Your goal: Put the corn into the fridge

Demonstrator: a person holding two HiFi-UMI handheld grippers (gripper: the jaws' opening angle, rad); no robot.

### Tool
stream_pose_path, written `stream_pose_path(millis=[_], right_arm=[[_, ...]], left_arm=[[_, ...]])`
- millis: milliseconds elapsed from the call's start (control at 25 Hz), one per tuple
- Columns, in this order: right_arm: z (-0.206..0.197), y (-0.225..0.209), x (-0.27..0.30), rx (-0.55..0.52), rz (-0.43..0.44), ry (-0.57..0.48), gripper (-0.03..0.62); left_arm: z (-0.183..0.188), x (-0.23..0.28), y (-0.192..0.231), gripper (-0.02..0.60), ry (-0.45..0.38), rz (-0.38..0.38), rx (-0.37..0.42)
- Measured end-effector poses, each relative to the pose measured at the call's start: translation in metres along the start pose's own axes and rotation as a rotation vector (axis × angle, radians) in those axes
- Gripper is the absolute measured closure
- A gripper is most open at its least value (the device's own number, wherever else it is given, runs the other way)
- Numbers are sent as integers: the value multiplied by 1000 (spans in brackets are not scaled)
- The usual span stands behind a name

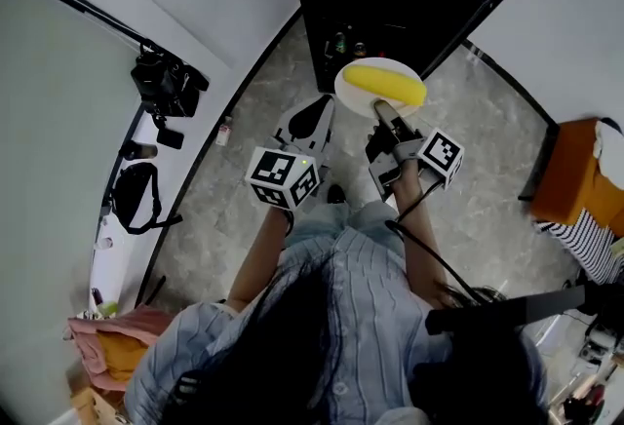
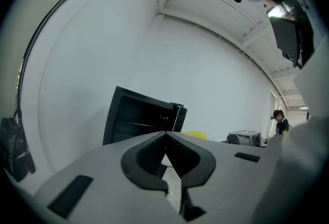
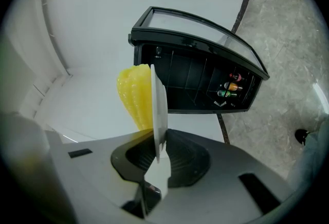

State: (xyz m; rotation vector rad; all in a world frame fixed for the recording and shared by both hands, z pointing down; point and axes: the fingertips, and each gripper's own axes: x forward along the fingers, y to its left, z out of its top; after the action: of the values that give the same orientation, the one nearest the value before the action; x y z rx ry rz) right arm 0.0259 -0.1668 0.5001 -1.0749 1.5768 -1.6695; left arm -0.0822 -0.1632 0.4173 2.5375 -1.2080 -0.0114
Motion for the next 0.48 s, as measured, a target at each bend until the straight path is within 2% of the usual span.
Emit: stream_pose_path(millis=[480], right_arm=[[11,10,24,-26,-5,-2,549]], left_arm=[[6,15,8,575,-9,-40,-21]])
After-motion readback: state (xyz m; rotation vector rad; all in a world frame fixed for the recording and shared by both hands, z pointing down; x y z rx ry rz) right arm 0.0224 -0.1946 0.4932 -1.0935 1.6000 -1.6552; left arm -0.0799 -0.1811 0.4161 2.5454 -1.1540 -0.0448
